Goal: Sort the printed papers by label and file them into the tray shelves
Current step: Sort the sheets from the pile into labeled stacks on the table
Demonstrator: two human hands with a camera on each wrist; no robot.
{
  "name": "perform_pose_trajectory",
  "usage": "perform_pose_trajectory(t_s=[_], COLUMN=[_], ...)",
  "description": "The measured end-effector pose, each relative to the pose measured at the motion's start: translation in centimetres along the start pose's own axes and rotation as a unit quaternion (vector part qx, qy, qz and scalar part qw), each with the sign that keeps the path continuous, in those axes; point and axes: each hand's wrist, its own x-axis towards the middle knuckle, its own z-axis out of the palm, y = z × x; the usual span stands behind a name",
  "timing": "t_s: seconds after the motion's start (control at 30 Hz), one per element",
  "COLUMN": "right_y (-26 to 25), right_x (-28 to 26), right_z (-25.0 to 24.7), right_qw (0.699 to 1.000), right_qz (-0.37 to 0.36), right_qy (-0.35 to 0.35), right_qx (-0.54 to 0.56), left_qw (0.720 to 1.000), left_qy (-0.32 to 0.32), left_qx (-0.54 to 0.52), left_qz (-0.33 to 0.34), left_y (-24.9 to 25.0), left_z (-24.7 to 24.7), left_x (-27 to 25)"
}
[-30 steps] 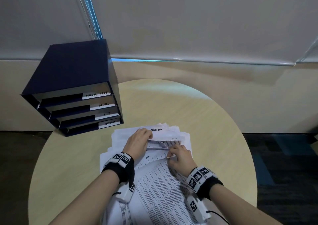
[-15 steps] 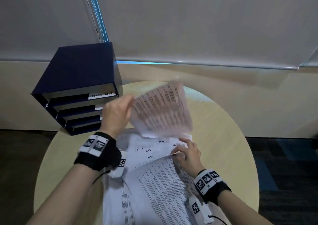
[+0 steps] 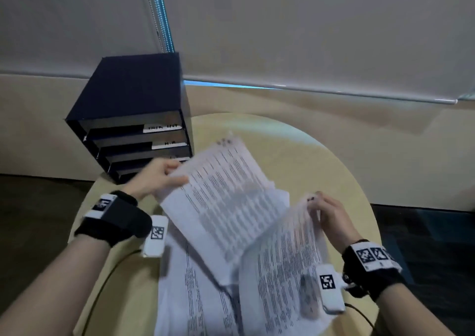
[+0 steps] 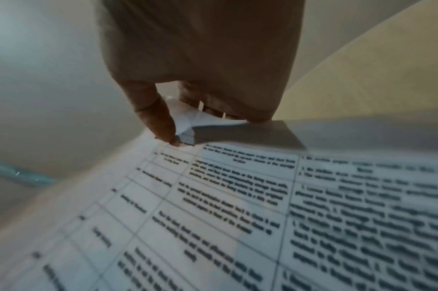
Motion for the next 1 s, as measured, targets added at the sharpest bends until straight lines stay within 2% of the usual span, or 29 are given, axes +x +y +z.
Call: perform_pose_trajectory(t_s=[0.1, 0.2, 0.3, 0.43, 0.5, 0.57, 0.7, 0.8, 0.87, 0.93, 1.0], right_y=[0.8, 2.4, 3.4, 4.0, 4.2, 4.3, 3.9, 3.8, 4.2, 5.0, 5.9], right_x=[0.5, 1.2, 1.8, 2.4, 2.4, 2.5, 2.1, 1.5, 1.1, 0.8, 0.3], right_z=[2.4, 5.2, 7.2, 8.0, 8.0, 7.8, 7.4, 7.0, 6.4, 5.5, 4.7], right_qw=[0.992, 0.976, 0.973, 0.968, 0.971, 0.976, 0.982, 0.981, 0.974, 0.965, 0.955], right_qz=[-0.006, -0.003, -0.008, -0.015, -0.012, -0.008, -0.028, -0.016, -0.020, -0.026, -0.016], right_qy=[-0.036, -0.070, -0.042, 0.029, 0.035, 0.029, -0.063, -0.107, -0.106, -0.074, -0.030], right_qx=[-0.124, -0.205, -0.225, -0.248, -0.236, -0.218, -0.175, -0.159, -0.200, -0.251, -0.294], left_qw=[0.995, 0.993, 0.993, 0.994, 0.995, 0.995, 0.976, 0.953, 0.940, 0.944, 0.961], left_qy=[-0.072, -0.106, -0.119, -0.097, -0.083, -0.097, -0.173, -0.262, -0.302, -0.286, -0.180], left_qx=[0.061, 0.041, 0.003, 0.002, 0.011, 0.028, 0.128, 0.146, 0.159, 0.166, 0.203], left_qz=[-0.016, -0.016, -0.029, -0.041, -0.046, -0.028, 0.038, 0.038, 0.020, 0.019, 0.046], left_y=[-1.6, -2.5, -3.1, -3.7, -3.8, -3.9, -2.5, -2.3, -2.6, -2.8, -2.9], left_z=[3.4, 5.4, 6.1, 6.0, 6.0, 6.0, 7.7, 9.1, 9.9, 10.8, 12.0], left_x=[0.5, 0.9, 1.3, 1.7, 1.8, 2.0, 1.4, 1.6, 2.0, 2.5, 3.0])
